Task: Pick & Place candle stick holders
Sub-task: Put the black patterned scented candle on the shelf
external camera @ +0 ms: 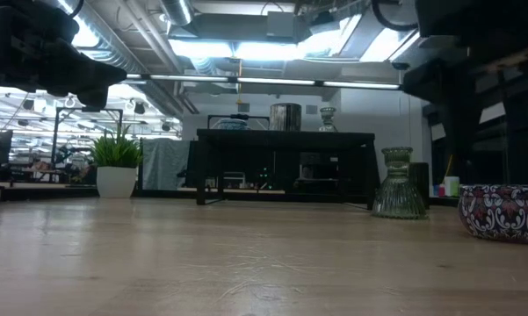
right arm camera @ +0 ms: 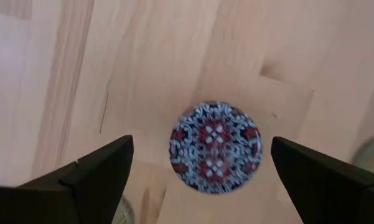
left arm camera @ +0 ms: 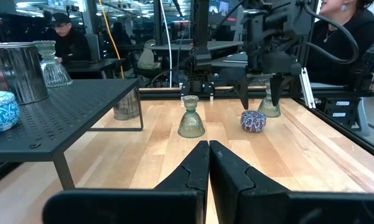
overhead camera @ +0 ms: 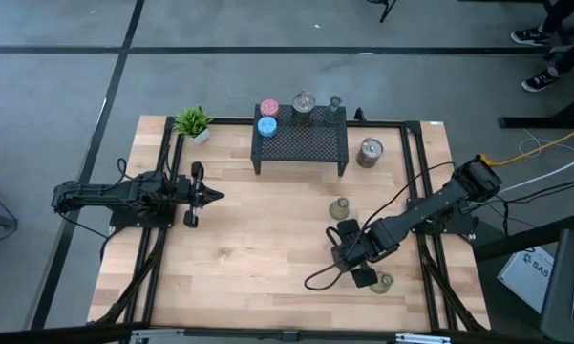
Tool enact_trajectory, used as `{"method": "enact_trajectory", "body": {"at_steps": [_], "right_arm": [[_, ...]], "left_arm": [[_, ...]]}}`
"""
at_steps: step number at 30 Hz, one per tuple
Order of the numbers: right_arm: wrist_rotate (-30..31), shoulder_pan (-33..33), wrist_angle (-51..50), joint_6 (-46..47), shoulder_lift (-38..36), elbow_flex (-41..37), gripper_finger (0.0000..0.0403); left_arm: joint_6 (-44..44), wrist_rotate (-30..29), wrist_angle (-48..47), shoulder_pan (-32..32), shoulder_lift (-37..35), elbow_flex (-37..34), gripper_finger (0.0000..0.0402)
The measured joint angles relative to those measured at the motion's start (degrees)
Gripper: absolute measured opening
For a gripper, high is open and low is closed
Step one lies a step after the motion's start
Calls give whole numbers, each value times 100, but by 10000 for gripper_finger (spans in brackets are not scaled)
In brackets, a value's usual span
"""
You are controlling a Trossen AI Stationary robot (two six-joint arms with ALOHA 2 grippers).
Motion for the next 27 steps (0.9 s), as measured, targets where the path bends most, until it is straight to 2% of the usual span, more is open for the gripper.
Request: {"method": "enact_trajectory", "body": {"at_steps": [5, 27], "right_arm": [[-48, 30, 453, 9, 0, -262, 383], [101, 28, 1214, -7, 0, -1028, 383]], "left_arm": [[-1, 0, 0, 1, -1, 2, 8], [1, 1, 0, 1, -1, 0, 4]]}}
